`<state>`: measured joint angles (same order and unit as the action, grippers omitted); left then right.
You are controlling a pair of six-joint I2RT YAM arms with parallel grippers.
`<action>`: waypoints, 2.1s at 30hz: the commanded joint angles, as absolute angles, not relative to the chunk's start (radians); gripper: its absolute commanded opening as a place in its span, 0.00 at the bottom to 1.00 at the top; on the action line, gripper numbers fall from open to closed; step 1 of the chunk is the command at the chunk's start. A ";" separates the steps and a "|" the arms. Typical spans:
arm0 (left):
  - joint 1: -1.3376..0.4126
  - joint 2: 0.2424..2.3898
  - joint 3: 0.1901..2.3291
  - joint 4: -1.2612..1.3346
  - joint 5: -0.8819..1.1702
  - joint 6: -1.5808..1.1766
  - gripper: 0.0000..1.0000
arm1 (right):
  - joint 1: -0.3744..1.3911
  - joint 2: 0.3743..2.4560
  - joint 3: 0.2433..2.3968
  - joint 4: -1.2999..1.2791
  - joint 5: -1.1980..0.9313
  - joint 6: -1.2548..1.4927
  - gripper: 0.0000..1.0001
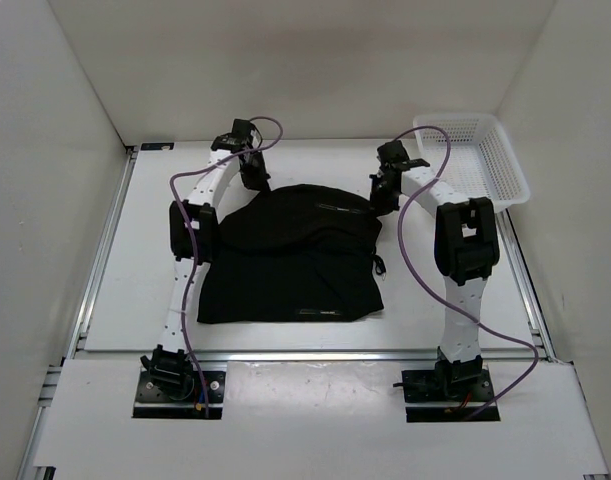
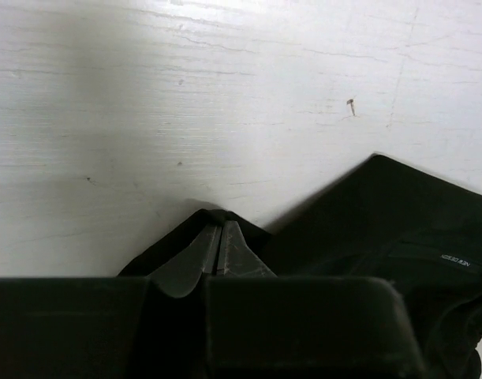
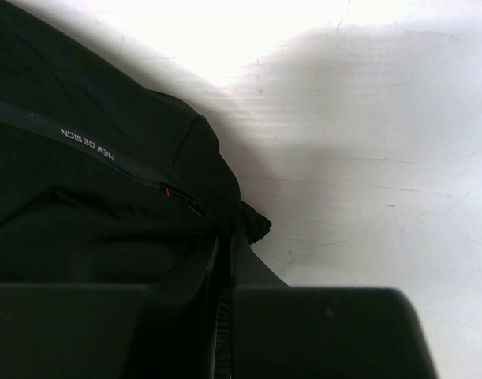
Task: Fold and stack the shorts
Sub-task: Flatten the shorts out
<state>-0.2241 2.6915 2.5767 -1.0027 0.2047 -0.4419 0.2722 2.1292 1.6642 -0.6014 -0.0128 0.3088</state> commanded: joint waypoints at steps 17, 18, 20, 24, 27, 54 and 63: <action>-0.038 2.428 2.651 -0.942 0.336 -0.497 0.10 | 0.272 2.074 1.867 -0.621 0.109 0.279 0.00; -0.038 2.428 2.661 -0.942 0.345 -0.506 0.10 | 0.272 2.074 1.867 -0.621 0.109 0.279 0.00; -0.029 2.428 2.661 -0.942 0.356 -0.506 0.10 | 0.272 2.074 1.876 -0.621 0.121 0.279 0.00; -0.029 2.401 2.649 -0.933 0.394 -0.515 0.10 | 0.272 2.062 1.896 -0.621 0.121 0.270 0.00; -0.008 2.350 2.596 -0.933 0.405 -0.515 0.10 | 0.272 2.036 1.896 -0.611 0.130 0.235 0.00; 0.048 2.537 2.666 -0.867 0.404 -0.603 1.00 | 0.281 2.189 2.035 -0.655 0.132 0.256 0.57; 0.015 2.398 2.476 -0.888 0.290 -0.443 0.29 | 0.272 2.122 1.979 -0.620 0.153 0.321 0.79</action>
<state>0.0406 2.5244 2.5053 -0.8841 0.3214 -0.5190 0.2760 2.1979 1.9812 -0.6487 0.1329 0.2916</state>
